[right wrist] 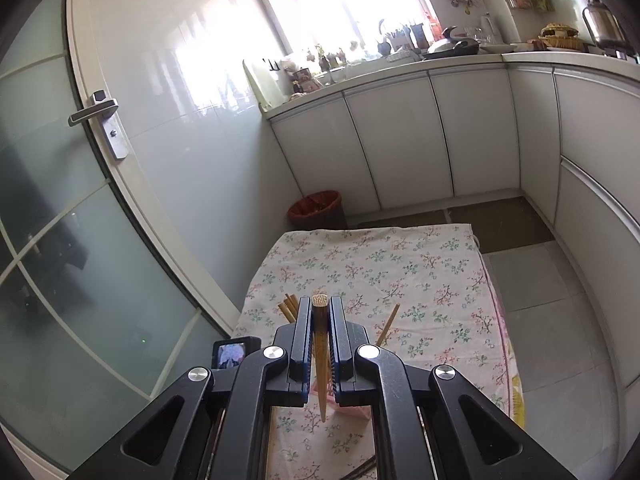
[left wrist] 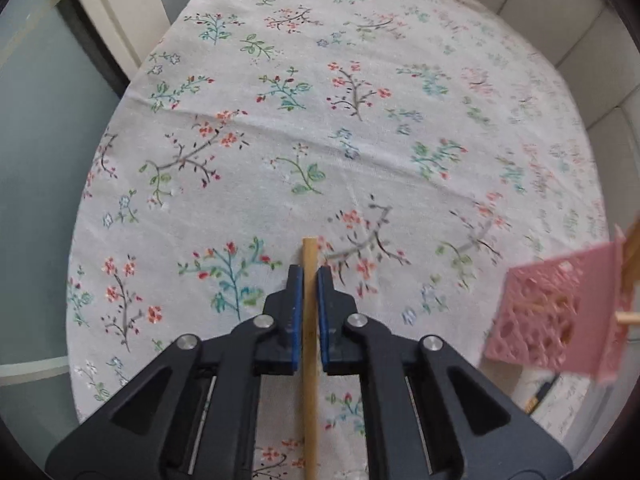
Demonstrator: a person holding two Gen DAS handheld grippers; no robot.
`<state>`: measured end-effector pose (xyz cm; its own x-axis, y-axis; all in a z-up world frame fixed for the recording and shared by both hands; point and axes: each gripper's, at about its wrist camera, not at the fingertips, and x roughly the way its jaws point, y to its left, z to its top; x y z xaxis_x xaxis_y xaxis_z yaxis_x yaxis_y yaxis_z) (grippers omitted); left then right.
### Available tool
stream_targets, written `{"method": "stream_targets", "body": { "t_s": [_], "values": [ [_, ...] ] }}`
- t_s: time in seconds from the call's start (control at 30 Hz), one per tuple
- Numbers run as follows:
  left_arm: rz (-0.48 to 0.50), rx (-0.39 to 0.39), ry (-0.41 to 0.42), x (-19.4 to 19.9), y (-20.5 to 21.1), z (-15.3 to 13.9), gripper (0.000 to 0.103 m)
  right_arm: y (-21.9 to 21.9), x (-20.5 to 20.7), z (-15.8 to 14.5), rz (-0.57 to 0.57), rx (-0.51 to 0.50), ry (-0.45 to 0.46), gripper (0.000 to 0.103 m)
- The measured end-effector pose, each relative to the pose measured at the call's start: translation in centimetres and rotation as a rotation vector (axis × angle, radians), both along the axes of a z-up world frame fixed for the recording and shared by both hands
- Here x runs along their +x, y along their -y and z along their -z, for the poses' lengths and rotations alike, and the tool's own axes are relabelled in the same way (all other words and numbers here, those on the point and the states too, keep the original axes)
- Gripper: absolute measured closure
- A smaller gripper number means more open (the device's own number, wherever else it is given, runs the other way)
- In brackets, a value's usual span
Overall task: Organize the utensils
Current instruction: 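Grasp the last loose wooden chopstick with the left gripper and lift it, then lower the wooden chopstick into the pink cup and open the left gripper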
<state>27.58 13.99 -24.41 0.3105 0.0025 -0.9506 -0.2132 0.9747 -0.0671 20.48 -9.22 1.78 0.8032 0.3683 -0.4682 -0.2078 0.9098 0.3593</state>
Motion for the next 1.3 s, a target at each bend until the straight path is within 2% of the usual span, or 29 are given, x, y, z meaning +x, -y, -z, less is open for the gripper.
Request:
{"method": "stream_targets", "body": {
  "t_s": [0.1,0.23,0.33,0.47,0.6,0.9,1.07,1.3],
  "values": [
    [0.064,-0.044,0.122,-4.7,-0.2,-2.7,0.095,-0.3,-0.6,-0.2,-0.005,-0.011,0.004,0.096],
    [0.153,-0.127,0.326,-11.2,-0.4,-8.5,0.095,-0.6,-1.6,-0.2,-0.003,-0.023,0.011,0.095],
    [0.201,-0.135,0.441,-14.6,0.4,-12.4,0.095,-0.8,-2.3,0.0,-0.003,-0.032,0.003,0.095],
    [0.255,-0.134,0.546,-18.4,1.2,-16.7,0.095,-1.0,-3.3,0.2,0.0,-0.048,-0.012,0.095],
    [0.283,-0.118,0.637,-18.8,2.7,-20.3,0.095,-1.1,-4.1,-0.7,0.006,-0.053,-0.004,0.095],
    [0.343,-0.111,0.81,-15.4,5.5,-28.1,0.095,-0.7,-3.6,-4.6,0.039,-0.045,0.064,0.095],
    [0.338,-0.108,0.875,-12.0,7.4,-29.3,0.095,-0.9,-1.1,-5.4,0.056,-0.043,0.101,0.095],
    [0.342,-0.1,0.863,-8.5,9.4,-26.9,0.095,-1.4,3.6,-2.7,0.063,-0.061,0.077,0.095]
  ]
}}
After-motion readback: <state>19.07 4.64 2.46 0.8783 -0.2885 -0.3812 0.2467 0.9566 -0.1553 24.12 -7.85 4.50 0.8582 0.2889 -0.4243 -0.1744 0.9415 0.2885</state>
